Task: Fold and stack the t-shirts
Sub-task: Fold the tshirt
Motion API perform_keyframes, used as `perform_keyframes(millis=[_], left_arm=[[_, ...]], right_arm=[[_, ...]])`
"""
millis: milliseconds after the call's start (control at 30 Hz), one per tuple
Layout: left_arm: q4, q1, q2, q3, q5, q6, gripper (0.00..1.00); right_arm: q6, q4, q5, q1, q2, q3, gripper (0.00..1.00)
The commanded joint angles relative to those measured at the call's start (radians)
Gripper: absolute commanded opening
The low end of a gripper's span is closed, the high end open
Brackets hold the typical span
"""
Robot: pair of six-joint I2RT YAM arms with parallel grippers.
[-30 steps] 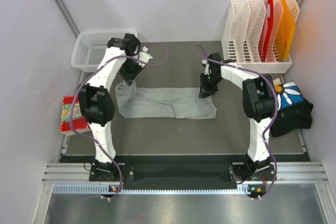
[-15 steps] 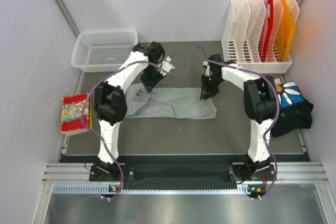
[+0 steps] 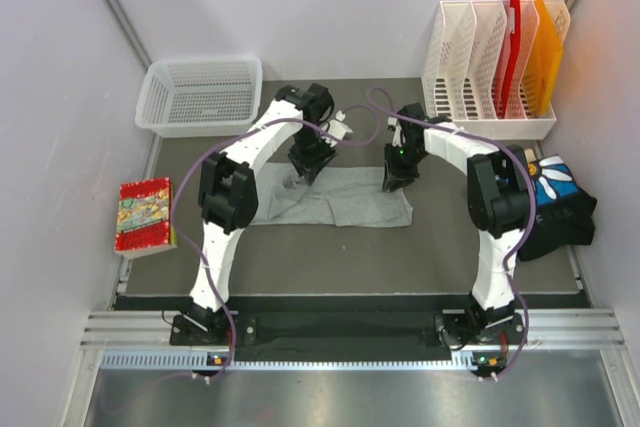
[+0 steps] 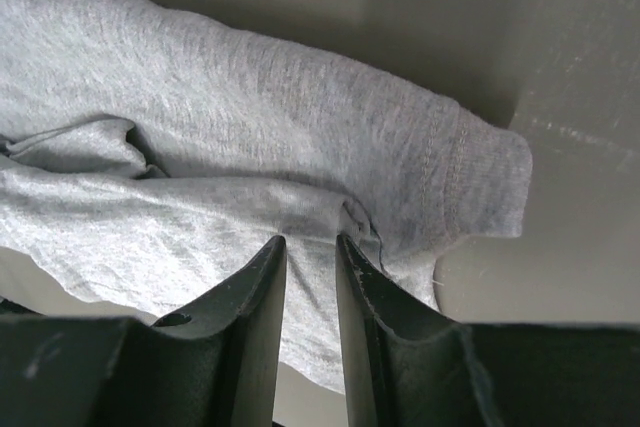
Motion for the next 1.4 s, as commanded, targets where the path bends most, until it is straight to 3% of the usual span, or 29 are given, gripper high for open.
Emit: perform_keyframes(millis=[0, 100, 133, 233, 400, 567, 800, 1100, 1367], left_arm=[[-0.159, -0.02, 0.029, 0.069, 0.101, -0.048, 0.76], [-0.159, -0.015, 0.016, 0.093, 0.115, -0.06, 0.92], [-0.159, -0.014, 0.007, 0.092, 0.11, -0.059, 0.93], [-0.161, 0.017, -0.045, 0.084, 0.058, -0.045, 0.95], [-0.159, 0.167, -0.163, -0.034, 0.033, -0.016, 0.95], [-0.087, 0.371, -0.255, -0.325, 0.07, 0.0, 0.92], [-0.053, 0.531, -0.271, -0.428, 0.162, 0.032, 0.93], [-0.04, 0.534, -0.127, -0.382, 0.325, 0.05, 0.88], [0.074, 0.533, -0.059, -0.376, 0.331, 0.027, 0.86]], right_arm=[[-0.009, -0.001, -0.003, 0.005, -0.072, -0.006, 0.28], [-0.012, -0.004, -0.004, 0.005, -0.072, -0.005, 0.29], [-0.012, -0.003, -0.004, 0.005, -0.072, -0.005, 0.29], [-0.01, 0.0, -0.004, 0.009, -0.075, -0.011, 0.29], [-0.013, -0.001, 0.009, 0.011, -0.091, -0.028, 0.29], [-0.015, -0.012, 0.017, 0.012, -0.097, -0.026, 0.29], [-0.019, -0.04, 0.032, 0.012, -0.094, -0.005, 0.29], [-0.027, -0.083, 0.049, 0.018, -0.095, 0.034, 0.29], [-0.03, -0.107, 0.06, 0.02, -0.108, 0.034, 0.28]])
